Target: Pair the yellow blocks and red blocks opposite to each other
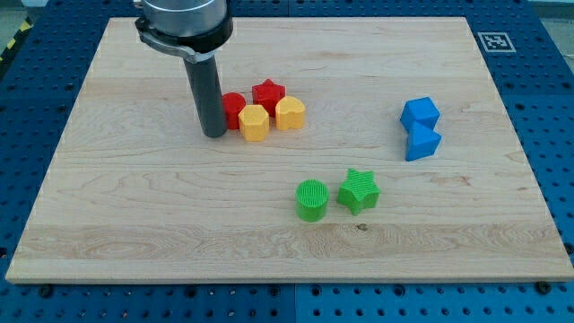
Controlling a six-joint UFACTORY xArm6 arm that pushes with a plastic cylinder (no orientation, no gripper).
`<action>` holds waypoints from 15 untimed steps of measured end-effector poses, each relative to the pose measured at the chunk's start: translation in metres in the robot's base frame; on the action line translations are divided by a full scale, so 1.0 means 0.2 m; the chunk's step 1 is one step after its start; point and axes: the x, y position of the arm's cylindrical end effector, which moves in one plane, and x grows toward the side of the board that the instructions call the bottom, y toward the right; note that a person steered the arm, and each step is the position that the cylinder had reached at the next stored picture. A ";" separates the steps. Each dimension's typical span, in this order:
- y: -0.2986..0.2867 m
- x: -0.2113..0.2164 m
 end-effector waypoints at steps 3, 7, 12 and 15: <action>0.24 -0.04; 0.30 -0.16; 0.48 -0.22; 0.60 -0.44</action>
